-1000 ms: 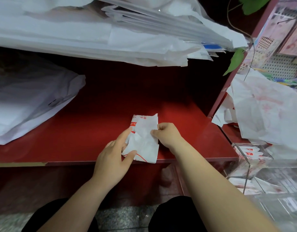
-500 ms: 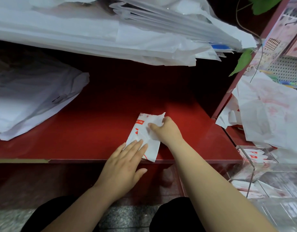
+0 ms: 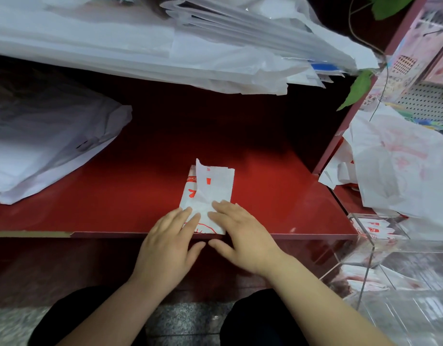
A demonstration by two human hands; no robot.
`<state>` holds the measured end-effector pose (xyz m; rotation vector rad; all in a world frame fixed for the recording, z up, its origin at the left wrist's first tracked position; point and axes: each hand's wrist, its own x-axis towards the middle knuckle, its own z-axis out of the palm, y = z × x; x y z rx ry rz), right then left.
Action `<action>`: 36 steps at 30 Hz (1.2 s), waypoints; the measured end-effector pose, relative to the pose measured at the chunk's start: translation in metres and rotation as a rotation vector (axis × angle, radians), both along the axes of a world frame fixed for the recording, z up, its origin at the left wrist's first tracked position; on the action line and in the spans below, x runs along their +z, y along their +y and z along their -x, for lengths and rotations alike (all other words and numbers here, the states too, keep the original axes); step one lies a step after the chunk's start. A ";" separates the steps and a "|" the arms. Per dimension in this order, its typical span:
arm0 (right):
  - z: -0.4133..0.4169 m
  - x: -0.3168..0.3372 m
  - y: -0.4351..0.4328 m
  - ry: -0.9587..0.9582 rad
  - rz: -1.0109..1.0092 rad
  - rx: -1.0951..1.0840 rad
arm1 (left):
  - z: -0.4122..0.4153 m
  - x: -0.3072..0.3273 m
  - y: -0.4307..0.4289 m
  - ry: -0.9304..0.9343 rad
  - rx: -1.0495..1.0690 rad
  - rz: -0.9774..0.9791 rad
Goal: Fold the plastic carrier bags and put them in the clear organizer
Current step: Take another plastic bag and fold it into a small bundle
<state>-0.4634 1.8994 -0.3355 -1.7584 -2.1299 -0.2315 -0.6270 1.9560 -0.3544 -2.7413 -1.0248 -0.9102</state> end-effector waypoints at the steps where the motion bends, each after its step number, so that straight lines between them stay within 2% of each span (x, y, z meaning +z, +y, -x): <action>1: 0.000 0.002 0.000 -0.024 0.007 -0.001 | 0.004 -0.002 0.001 -0.037 -0.011 -0.022; 4: 0.001 0.006 0.002 -0.007 0.066 -0.015 | 0.014 -0.004 0.005 -0.098 -0.027 -0.078; 7: 0.004 0.002 0.004 -0.036 -0.042 0.000 | 0.018 0.003 0.010 -0.148 -0.066 -0.078; 10: 0.007 -0.003 0.002 0.027 -0.111 0.071 | 0.018 0.008 0.017 -0.161 -0.185 -0.046; 14: 0.005 -0.010 -0.001 0.051 -0.181 0.093 | 0.016 0.007 0.026 0.121 -0.303 -0.034; 17: 0.005 -0.012 -0.001 0.090 -0.218 0.074 | 0.015 0.009 0.031 0.192 -0.253 -0.058; 23: 0.008 -0.011 0.000 0.121 -0.217 0.045 | 0.018 0.006 0.033 0.069 -0.177 -0.089; 31: 0.010 -0.009 0.006 0.042 -0.235 0.051 | 0.029 0.005 0.031 -0.107 -0.296 0.099; 36: 0.005 -0.008 0.000 0.149 -0.253 0.054 | 0.039 -0.001 0.028 -0.235 -0.304 0.209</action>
